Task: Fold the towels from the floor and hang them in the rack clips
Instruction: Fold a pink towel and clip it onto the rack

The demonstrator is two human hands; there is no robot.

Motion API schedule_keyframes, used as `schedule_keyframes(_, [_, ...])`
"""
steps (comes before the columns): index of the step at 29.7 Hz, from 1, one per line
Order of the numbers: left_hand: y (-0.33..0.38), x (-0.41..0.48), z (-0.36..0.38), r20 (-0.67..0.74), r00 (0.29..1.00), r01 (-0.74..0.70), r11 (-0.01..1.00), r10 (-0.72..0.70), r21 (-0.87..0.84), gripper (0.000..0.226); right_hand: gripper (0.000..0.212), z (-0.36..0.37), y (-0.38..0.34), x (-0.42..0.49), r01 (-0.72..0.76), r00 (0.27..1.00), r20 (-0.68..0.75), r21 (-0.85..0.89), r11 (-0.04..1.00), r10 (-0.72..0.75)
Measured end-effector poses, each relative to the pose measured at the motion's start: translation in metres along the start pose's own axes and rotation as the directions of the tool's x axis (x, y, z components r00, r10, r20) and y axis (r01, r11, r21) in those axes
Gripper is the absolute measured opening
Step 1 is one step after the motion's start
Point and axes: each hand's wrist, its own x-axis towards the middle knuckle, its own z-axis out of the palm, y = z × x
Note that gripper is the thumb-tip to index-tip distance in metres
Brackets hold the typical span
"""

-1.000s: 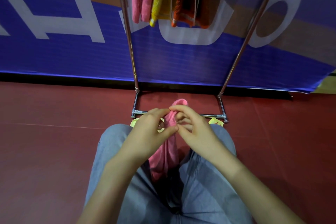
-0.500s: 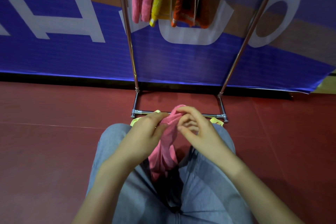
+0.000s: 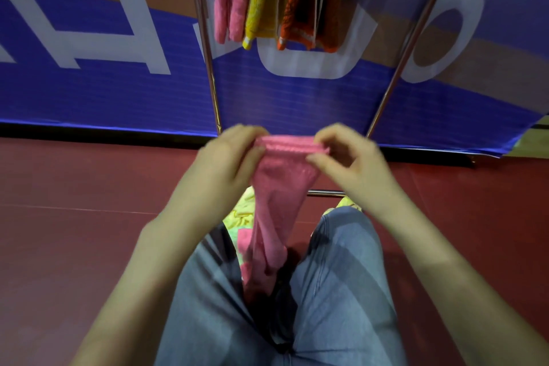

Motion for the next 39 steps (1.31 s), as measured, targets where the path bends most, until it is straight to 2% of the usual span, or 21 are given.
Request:
schedule_keyframes(3, [0.02, 0.017, -0.024, -0.156, 0.986, -0.064, 0.997, 0.057, -0.037, 0.026, 0.031, -0.016, -0.035, 0.019, 0.142, 0.98, -0.16, 0.124, 0.982, -0.121])
schedule_keyframes(5, [0.028, 0.024, -0.035, -0.208, 0.974, -0.098, 0.995, 0.088, -0.037, 0.025, 0.037, -0.021, -0.05, 0.025, 0.197, 0.962, -0.226, 0.183, 0.963, -0.154])
schedule_keyframes(8, [0.026, 0.022, -0.034, -0.18, 0.983, -0.063, 0.993, 0.046, -0.095, 0.02, 0.038, -0.013, -0.048, 0.023, 0.144, 0.969, -0.232, 0.266, 0.953, -0.082])
schedule_keyframes(11, [0.021, 0.01, -0.021, -0.033, 0.997, 0.064, 0.975, -0.073, -0.211, 0.013, 0.039, 0.0, -0.032, 0.013, 0.017, 0.973, -0.217, 0.401, 0.916, 0.077])
schedule_keyframes(13, [0.021, 0.009, -0.018, 0.103, 0.988, 0.141, 0.957, -0.118, -0.254, 0.016, 0.041, 0.005, -0.027, 0.011, -0.024, 0.974, -0.193, 0.431, 0.902, 0.118])
schedule_keyframes(16, [0.022, 0.016, -0.02, 0.234, 0.961, 0.187, 0.971, -0.149, -0.15, 0.045, 0.047, 0.009, -0.031, 0.013, -0.03, 0.984, -0.148, 0.415, 0.909, 0.1])
schedule_keyframes(18, [0.024, 0.021, -0.023, 0.215, 0.964, 0.17, 0.984, -0.156, -0.049, 0.048, 0.05, 0.009, -0.032, 0.013, -0.036, 0.986, -0.135, 0.421, 0.906, 0.102])
schedule_keyframes(22, [0.026, 0.028, -0.029, 0.17, 0.981, 0.108, 0.992, -0.095, -0.07, 0.018, 0.05, 0.008, -0.024, 0.009, -0.063, 0.989, -0.093, 0.462, 0.885, 0.119])
schedule_keyframes(26, [0.024, 0.026, -0.027, 0.176, 0.98, 0.119, 0.986, -0.097, -0.119, 0.01, 0.04, 0.026, 0.01, -0.008, -0.238, 0.971, 0.113, 0.437, 0.868, 0.209])
schedule_keyframes(28, [0.022, 0.025, -0.027, 0.149, 0.982, 0.134, 0.982, -0.115, -0.129, 0.008, 0.033, 0.038, 0.036, -0.02, -0.358, 0.926, 0.261, 0.365, 0.86, 0.274])
schedule_keyframes(30, [0.019, 0.025, -0.029, 0.114, 0.985, 0.144, 0.982, -0.13, -0.123, 0.006, 0.032, 0.049, 0.062, -0.031, -0.444, 0.877, 0.34, 0.309, 0.841, 0.338])
schedule_keyframes(33, [0.016, 0.025, -0.034, 0.073, 0.986, 0.159, 0.978, -0.15, -0.137, 0.004, 0.032, 0.062, 0.088, -0.04, -0.528, 0.836, 0.32, 0.255, 0.81, 0.445])
schedule_keyframes(35, [0.016, 0.025, -0.037, 0.046, 0.989, 0.147, 0.979, -0.142, -0.141, 0.009, 0.03, 0.072, 0.095, -0.041, -0.572, 0.816, 0.3, 0.294, 0.766, 0.494])
schedule_keyframes(39, [0.017, 0.025, -0.043, 0.002, 0.992, 0.124, 0.984, -0.125, -0.125, 0.015, 0.025, 0.086, 0.098, -0.04, -0.566, 0.824, 0.252, 0.323, 0.758, 0.507])
